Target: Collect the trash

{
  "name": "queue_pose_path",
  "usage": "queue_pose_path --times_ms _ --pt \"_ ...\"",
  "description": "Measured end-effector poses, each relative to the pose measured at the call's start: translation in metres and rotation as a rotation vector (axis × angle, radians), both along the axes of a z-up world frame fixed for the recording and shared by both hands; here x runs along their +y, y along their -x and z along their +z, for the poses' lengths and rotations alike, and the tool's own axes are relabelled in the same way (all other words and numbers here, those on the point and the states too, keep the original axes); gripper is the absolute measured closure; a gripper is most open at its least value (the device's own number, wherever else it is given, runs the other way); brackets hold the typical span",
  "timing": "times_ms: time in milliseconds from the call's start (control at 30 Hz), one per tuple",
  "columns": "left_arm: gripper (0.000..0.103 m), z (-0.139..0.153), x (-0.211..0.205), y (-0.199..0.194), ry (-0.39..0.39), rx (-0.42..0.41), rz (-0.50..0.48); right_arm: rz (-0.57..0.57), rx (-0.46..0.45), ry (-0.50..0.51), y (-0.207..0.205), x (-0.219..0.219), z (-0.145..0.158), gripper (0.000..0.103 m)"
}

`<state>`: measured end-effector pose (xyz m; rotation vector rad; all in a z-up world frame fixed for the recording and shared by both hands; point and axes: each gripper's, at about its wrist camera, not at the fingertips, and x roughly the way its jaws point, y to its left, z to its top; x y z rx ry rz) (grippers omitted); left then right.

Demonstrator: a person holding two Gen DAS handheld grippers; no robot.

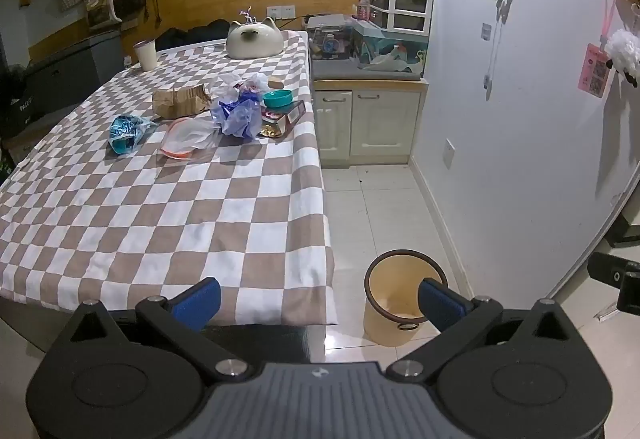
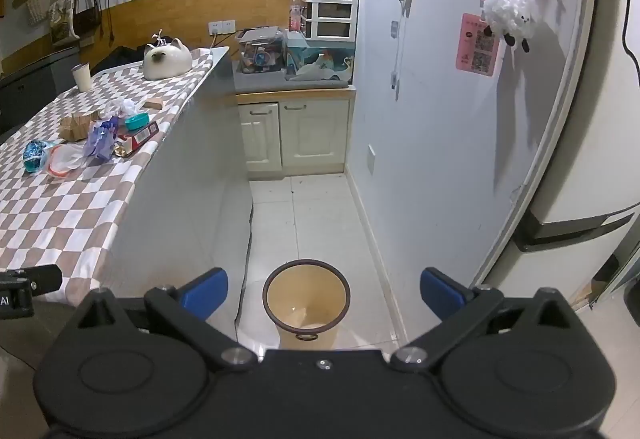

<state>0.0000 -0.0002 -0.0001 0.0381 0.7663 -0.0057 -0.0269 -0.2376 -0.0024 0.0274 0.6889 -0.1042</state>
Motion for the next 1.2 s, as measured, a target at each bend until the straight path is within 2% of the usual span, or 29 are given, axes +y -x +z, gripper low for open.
queue_pose_path --times_ms 1200 --pt "0.000 0.0000 0.0002 -0.0001 0.003 -0.003 -0.001 -0.001 0.004 -0.004 0.0003 -0.0007 -0.0008 0.000"
